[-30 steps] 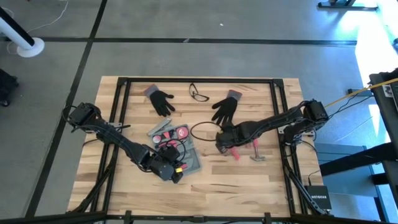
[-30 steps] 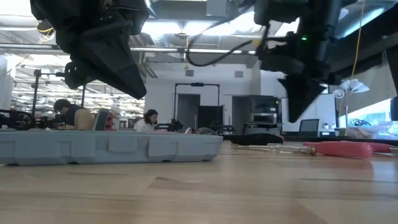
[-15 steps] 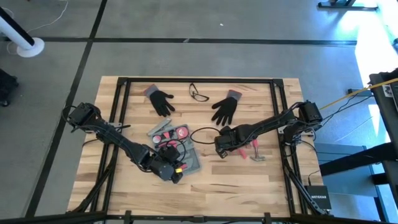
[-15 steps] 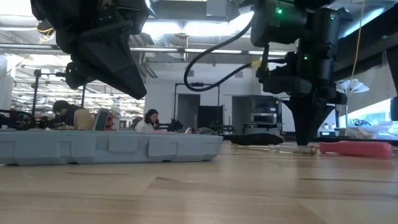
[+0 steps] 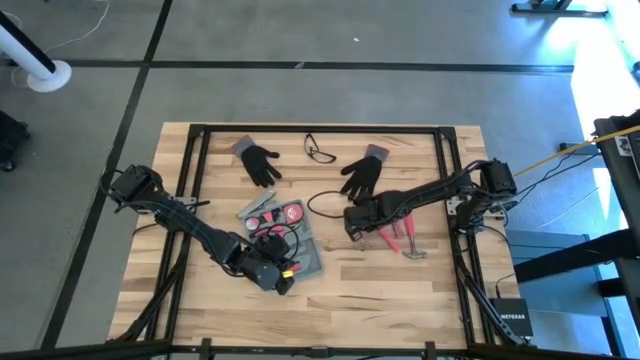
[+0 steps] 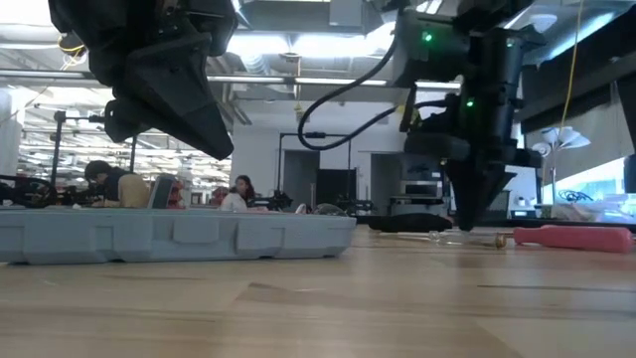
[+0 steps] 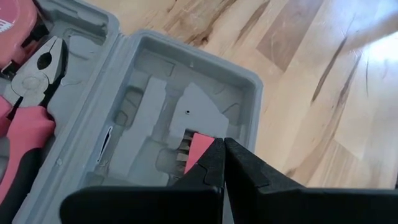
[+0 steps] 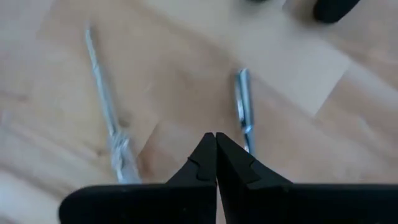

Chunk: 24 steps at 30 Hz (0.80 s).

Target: Prefit tool cases

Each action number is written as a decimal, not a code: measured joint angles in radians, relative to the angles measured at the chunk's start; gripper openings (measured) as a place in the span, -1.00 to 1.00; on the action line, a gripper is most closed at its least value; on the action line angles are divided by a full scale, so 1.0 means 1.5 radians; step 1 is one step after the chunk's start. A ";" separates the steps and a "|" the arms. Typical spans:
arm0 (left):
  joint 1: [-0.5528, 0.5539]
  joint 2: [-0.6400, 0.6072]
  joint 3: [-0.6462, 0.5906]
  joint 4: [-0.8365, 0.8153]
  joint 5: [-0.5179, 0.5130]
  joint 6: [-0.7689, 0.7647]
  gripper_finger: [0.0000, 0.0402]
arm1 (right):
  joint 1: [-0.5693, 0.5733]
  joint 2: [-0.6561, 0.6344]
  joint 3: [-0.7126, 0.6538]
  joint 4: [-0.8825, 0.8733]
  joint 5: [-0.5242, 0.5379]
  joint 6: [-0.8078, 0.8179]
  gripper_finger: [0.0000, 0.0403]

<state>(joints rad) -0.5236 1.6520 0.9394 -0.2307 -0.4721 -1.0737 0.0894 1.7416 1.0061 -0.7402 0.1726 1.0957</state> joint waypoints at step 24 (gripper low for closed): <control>0.000 0.000 0.000 -0.014 0.000 0.008 -1.00 | -0.012 0.008 0.000 0.090 0.004 -0.020 -1.00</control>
<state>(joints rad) -0.5240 1.6520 0.9394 -0.2516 -0.4725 -1.0615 0.0711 1.7538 1.0059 -0.6054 0.1792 1.0662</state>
